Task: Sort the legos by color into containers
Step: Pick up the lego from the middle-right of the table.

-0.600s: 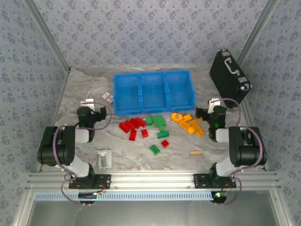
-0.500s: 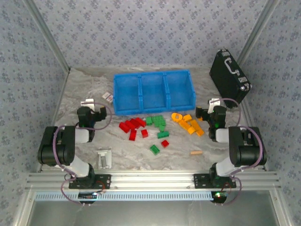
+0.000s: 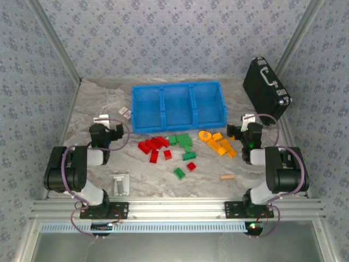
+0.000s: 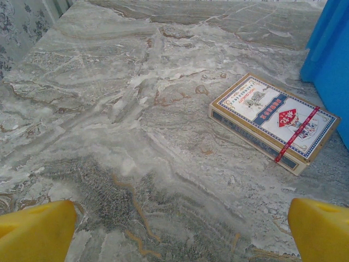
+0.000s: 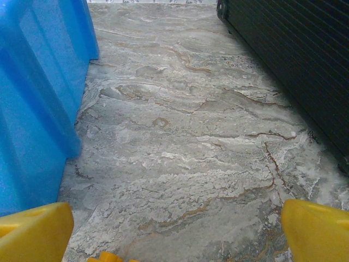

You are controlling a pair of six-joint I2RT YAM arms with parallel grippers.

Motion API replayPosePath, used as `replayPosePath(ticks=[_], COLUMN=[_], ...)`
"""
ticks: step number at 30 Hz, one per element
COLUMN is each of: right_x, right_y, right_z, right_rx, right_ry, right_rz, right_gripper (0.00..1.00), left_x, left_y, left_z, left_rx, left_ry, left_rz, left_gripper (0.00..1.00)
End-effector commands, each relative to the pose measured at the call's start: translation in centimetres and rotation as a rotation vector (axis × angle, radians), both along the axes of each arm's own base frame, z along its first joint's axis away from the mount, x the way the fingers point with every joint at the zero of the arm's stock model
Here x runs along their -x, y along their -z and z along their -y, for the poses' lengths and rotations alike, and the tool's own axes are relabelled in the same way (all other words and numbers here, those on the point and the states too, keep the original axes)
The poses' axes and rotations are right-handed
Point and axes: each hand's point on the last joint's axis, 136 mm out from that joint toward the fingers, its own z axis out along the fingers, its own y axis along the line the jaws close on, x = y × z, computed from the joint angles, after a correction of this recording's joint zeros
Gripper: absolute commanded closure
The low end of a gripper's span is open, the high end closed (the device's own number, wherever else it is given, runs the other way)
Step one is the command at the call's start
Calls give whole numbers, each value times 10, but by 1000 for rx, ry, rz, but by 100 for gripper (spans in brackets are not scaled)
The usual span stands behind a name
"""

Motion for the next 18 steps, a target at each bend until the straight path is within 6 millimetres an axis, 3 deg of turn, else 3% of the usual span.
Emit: replayPosePath(ticks=[1,18], right_x=[-2,-3], right_y=[-3,-4], right_z=[2,2], right_rx=[-4,-4], right_ry=[6,6], right_rz=[15,16], right_gripper=[1,1], left_x=[-6,-7], left_y=[-10,-10], left_z=[1,0], left_rx=[-6,7], left_ry=[13,19], left_rz=[27,25], left_gripper=[0,0])
